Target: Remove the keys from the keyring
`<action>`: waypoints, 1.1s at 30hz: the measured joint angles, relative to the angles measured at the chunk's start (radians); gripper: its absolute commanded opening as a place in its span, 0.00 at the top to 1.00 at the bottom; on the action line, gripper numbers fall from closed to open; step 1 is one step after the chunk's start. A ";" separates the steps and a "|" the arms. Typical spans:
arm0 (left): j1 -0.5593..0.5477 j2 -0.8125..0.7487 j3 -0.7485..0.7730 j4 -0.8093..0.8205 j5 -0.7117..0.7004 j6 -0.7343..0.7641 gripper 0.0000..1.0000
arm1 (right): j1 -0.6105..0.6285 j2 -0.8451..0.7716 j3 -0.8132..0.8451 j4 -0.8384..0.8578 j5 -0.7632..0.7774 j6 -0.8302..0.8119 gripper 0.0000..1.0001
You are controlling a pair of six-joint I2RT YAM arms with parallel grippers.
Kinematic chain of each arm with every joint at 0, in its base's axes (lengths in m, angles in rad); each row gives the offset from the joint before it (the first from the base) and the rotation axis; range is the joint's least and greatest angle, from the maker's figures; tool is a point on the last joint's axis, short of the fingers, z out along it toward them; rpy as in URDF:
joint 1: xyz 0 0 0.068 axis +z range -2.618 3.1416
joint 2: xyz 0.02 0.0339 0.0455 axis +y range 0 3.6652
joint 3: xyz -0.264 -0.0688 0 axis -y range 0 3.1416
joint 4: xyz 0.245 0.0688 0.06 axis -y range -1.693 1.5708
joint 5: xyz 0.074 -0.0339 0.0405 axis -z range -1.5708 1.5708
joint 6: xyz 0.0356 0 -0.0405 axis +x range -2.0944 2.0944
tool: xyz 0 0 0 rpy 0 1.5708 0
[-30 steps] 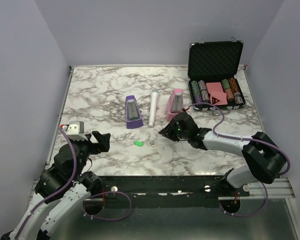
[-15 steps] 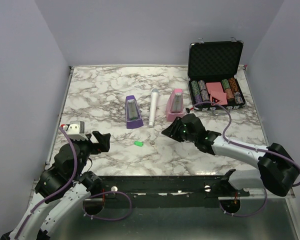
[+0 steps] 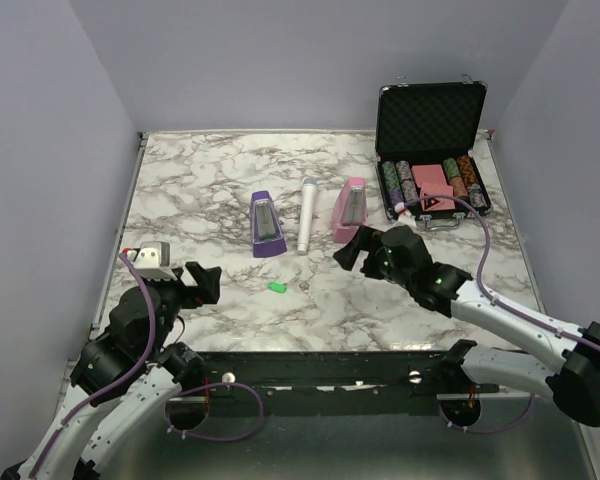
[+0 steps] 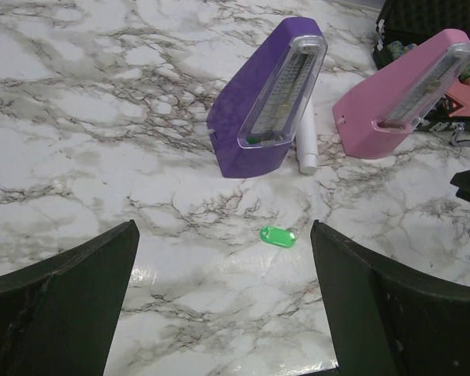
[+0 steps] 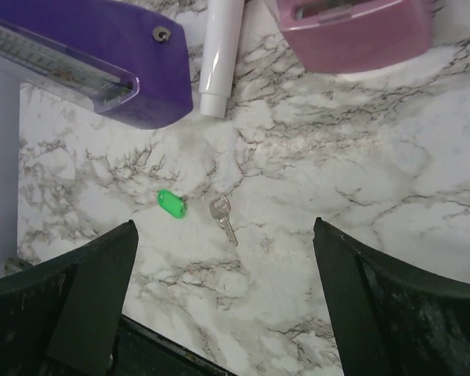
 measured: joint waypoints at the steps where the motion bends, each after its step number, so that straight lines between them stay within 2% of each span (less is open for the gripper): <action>1: 0.000 0.000 0.000 0.000 0.000 0.000 0.01 | 0.000 -0.015 0.008 -0.015 0.021 -0.014 0.00; 11: 0.000 0.005 0.000 0.000 0.002 0.004 0.01 | 0.000 -0.176 0.009 -0.049 0.325 -0.169 0.00; 17: 0.000 0.014 0.000 0.000 0.003 0.006 0.01 | 0.000 -0.150 -0.011 -0.049 0.557 -0.257 0.00; 21: 0.000 0.016 0.000 0.000 0.003 0.006 0.01 | 0.000 -0.138 -0.092 0.002 0.708 -0.311 0.01; 24: 0.000 0.025 0.000 0.000 0.003 0.006 0.01 | 0.000 -0.141 -0.212 0.140 0.782 -0.410 0.03; 28: 0.000 0.048 0.000 0.000 0.003 0.006 0.01 | -0.013 -0.136 -0.397 0.455 0.829 -0.581 0.03; 33: 0.000 0.051 0.000 0.001 0.003 0.006 0.01 | -0.134 -0.040 -0.443 0.738 0.795 -0.710 0.04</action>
